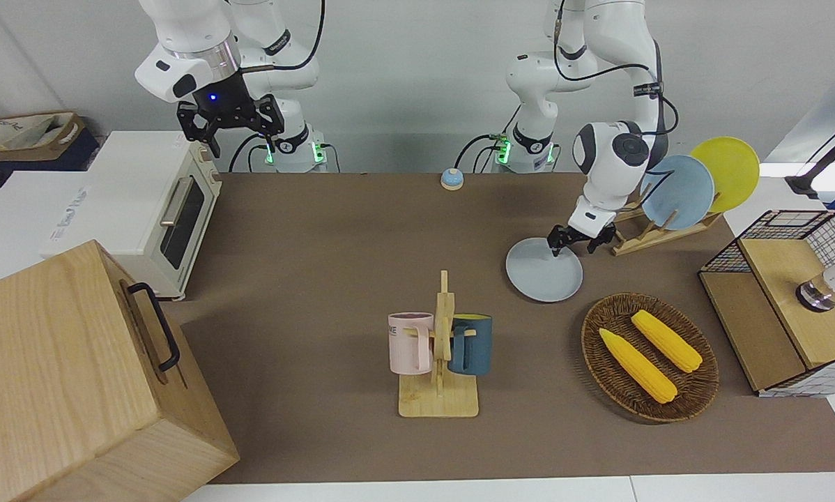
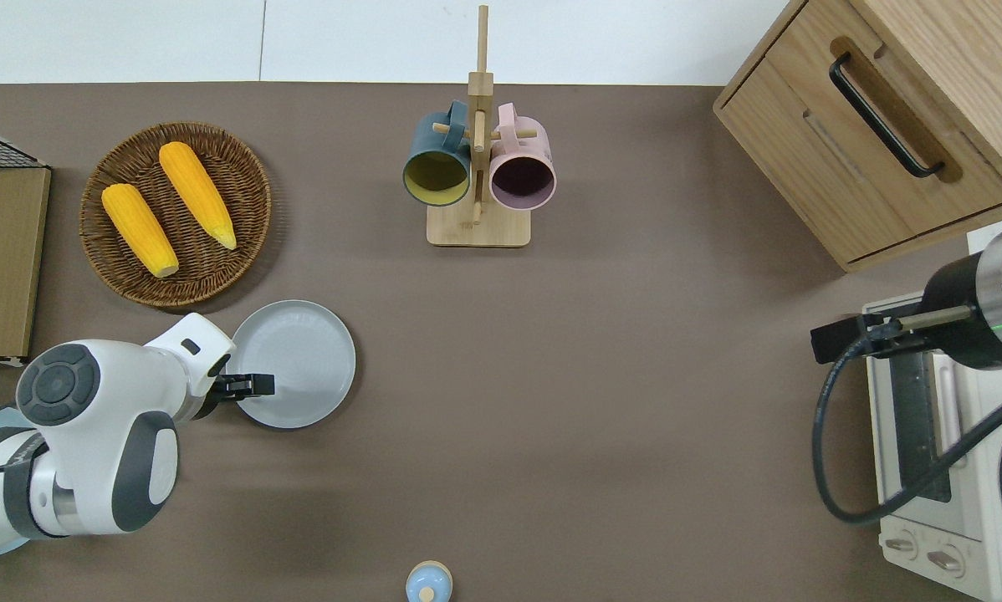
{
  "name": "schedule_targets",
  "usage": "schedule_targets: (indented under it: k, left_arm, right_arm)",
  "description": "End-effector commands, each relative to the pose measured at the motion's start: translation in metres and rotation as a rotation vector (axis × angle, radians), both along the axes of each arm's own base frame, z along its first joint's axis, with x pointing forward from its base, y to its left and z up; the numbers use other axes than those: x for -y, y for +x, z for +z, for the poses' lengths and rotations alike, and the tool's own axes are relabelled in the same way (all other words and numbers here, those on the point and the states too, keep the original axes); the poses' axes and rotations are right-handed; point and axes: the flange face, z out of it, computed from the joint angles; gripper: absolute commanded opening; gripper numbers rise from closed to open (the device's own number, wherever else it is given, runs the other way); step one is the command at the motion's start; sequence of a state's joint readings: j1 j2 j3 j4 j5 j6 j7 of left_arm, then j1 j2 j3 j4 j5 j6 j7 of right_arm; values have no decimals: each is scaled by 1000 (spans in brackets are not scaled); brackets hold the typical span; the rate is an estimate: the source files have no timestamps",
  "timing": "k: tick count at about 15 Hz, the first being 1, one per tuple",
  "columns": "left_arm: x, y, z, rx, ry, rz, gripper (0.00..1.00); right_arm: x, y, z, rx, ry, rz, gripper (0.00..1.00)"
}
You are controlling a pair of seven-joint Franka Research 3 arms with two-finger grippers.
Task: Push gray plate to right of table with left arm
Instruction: 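Push the gray plate with the left gripper across the table toward the toaster oven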
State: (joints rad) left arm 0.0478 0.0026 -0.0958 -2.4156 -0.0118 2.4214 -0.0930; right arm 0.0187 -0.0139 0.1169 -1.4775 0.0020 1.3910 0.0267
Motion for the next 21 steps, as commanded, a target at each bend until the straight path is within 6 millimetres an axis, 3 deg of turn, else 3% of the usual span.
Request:
schedule_targets:
  k: [1, 3, 4, 5, 7, 9, 15, 19, 21]
  left_arm:
    - [-2, -3, -18, 22, 10, 7, 985]
    - [-2, -2, -21, 25, 9, 7, 939]
    - [-2, -2, -20, 26, 9, 7, 833]
    - [-2, -2, -19, 28, 9, 7, 662]
    - [-2, -2, -19, 30, 9, 7, 213]
    - [0, -2, -18, 31, 9, 4, 1]
    - [3, -3, -19, 28, 9, -3, 0]
    - [54, -7, -15, 31, 3, 74, 0]
    - [89, -13, -15, 28, 0, 105, 0]
  right_arm:
    - [2, -2, 4, -5, 9, -8, 983]
    - [2, -2, 4, -5, 9, -6, 983]
    - [2, -2, 4, -5, 9, -6, 983]
    - [2, -2, 4, -5, 9, -8, 983]
    - [2, -3, 4, -5, 9, -5, 983]
    - [2, -3, 4, -5, 9, -5, 983]
    - [2, -2, 4, -5, 9, -6, 983]
    - [2, -3, 4, -7, 9, -5, 983]
    - [2, -2, 4, -5, 9, -8, 983]
